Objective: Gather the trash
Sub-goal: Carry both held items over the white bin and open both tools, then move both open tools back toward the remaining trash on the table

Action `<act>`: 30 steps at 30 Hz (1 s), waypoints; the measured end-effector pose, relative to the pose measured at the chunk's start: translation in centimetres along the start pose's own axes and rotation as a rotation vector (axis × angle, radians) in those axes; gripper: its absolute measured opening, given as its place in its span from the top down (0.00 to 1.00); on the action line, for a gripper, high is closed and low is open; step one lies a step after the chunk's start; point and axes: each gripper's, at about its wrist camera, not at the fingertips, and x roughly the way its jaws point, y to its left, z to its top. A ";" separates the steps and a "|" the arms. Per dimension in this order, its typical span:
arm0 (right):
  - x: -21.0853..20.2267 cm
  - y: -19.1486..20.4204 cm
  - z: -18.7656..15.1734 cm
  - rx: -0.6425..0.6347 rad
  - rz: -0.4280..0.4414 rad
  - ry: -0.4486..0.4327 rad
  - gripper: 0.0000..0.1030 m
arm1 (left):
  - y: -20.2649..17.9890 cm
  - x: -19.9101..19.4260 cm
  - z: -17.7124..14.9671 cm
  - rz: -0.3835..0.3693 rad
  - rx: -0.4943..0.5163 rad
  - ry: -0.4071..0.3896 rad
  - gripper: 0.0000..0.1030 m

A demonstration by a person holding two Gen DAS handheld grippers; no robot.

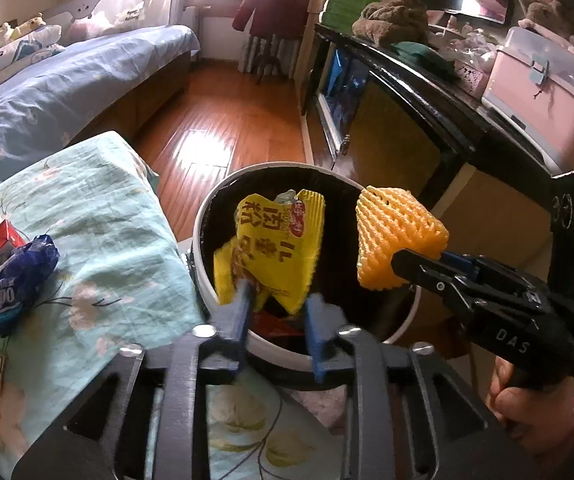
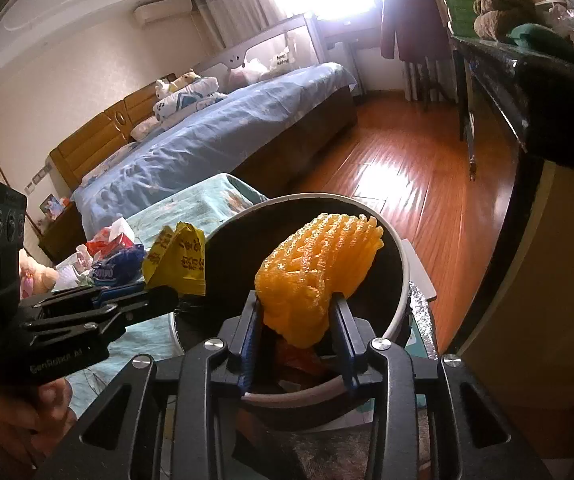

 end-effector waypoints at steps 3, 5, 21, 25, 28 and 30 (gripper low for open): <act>0.1 -0.1 0.2 0.014 -0.003 0.000 0.45 | 0.2 -0.1 -0.1 0.020 -0.009 -0.004 0.44; -0.1 -0.2 0.2 0.022 -0.008 -0.005 0.45 | 0.2 -0.4 -0.2 0.027 -0.014 -0.020 0.42; -0.4 2.6 -0.2 0.008 0.026 -0.013 0.16 | 4.9 -3.4 -4.2 0.101 -0.152 -0.066 0.37; -0.2 4.3 -0.2 -0.010 0.058 -0.010 0.15 | 6.3 -4.8 -5.7 0.127 -0.199 -0.100 0.35; 0.1 5.8 -0.5 -0.026 0.082 -0.005 0.15 | 7.5 -5.6 -6.9 0.152 -0.230 -0.107 0.35; 0.4 6.7 -0.6 -0.041 0.094 -0.001 0.15 | 8.2 -6.1 -7.6 0.181 -0.244 -0.114 0.35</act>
